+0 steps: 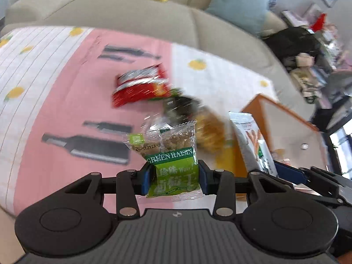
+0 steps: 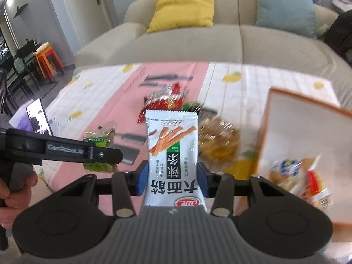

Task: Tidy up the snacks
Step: 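Carry both packets into the orange box and open both tools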

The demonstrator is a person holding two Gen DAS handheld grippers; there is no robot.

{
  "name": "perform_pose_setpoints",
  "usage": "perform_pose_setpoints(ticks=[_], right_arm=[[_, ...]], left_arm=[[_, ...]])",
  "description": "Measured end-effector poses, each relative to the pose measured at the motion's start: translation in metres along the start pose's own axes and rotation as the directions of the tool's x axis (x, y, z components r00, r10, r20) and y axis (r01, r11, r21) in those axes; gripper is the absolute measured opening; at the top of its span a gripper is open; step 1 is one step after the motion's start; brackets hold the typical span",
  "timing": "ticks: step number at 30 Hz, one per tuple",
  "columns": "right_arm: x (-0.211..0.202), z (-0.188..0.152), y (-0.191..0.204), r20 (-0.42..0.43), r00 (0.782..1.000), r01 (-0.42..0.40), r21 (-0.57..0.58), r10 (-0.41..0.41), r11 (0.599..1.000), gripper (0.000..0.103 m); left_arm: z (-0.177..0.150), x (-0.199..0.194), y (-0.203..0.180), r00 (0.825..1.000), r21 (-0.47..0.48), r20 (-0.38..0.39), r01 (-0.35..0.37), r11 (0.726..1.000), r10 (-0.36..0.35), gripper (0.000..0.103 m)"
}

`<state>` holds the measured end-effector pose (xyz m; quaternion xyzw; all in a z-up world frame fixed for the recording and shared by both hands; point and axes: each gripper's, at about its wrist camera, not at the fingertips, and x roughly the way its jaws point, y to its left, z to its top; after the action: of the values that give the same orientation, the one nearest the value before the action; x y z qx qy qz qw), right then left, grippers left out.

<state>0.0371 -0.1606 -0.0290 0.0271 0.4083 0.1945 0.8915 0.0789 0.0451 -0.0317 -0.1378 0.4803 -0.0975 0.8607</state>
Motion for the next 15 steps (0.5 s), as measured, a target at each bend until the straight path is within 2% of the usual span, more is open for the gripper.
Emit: perform_pose_setpoints(ticks=[5, 9, 15], right_arm=[[-0.035, 0.017, -0.024, 0.027, 0.999, 0.027, 0.002, -0.027, 1.0, 0.045], [-0.053, 0.025, -0.044, 0.033, 0.997, 0.072, -0.012, -0.072, 0.997, 0.045], [-0.072, 0.032, -0.084, 0.011, 0.99, 0.139, 0.017, -0.139, 0.99, 0.045]], left_arm=[[0.015, -0.013, -0.042, 0.997, 0.078, 0.02, 0.071, 0.994, -0.073, 0.047], [0.028, -0.015, -0.08, 0.99, 0.152, 0.015, 0.136, 0.979, -0.14, 0.047], [0.042, 0.004, -0.136, 0.971, 0.234, -0.057, 0.238, 0.943, -0.231, 0.047]])
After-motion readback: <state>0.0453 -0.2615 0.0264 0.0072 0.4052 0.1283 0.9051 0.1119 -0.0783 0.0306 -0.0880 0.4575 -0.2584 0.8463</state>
